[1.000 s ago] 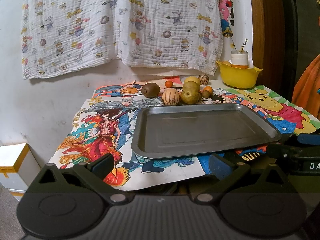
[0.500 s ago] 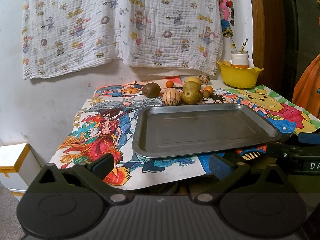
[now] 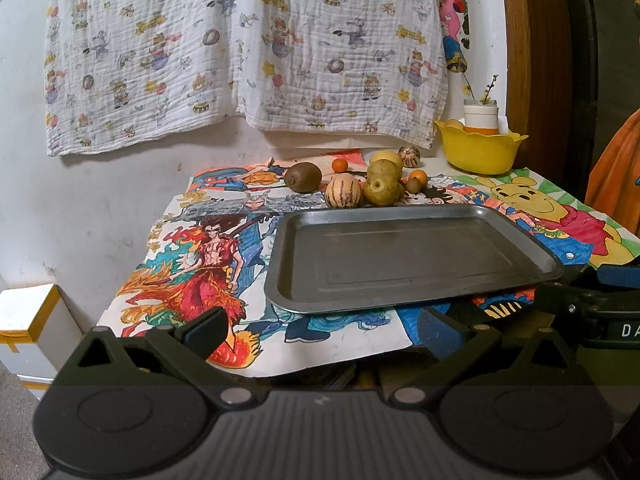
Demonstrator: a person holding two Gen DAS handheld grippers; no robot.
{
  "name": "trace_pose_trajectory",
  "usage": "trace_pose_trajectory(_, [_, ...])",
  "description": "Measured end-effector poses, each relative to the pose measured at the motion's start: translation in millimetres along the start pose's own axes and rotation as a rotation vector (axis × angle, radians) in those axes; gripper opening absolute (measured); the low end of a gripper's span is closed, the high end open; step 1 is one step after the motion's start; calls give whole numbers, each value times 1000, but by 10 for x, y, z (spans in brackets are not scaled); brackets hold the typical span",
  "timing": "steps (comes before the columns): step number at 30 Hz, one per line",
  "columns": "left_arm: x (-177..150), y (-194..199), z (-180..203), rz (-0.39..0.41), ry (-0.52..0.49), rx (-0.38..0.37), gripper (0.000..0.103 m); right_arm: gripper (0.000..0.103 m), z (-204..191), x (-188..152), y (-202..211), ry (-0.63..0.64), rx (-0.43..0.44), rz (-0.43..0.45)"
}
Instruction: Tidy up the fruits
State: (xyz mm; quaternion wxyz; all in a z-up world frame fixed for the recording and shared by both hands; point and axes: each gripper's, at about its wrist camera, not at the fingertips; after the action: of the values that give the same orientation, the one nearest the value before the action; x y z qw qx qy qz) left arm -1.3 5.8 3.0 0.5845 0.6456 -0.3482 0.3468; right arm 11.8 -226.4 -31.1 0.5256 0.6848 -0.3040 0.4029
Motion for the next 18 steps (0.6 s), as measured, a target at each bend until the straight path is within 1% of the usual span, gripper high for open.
trace_pose_trajectory(18, [-36,-10,-21,-2,9,8,103,103,1,9,0,-1,-3,-3])
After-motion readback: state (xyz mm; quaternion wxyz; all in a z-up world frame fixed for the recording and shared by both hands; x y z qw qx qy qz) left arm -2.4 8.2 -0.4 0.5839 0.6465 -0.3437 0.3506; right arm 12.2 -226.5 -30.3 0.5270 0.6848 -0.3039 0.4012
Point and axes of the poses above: each gripper's, at about its wrist camera, not at the fingertips, and y roughly against the way its jaws point, z to its right, x to its top, and after that the axes turned 4 degrees about x, right-handed
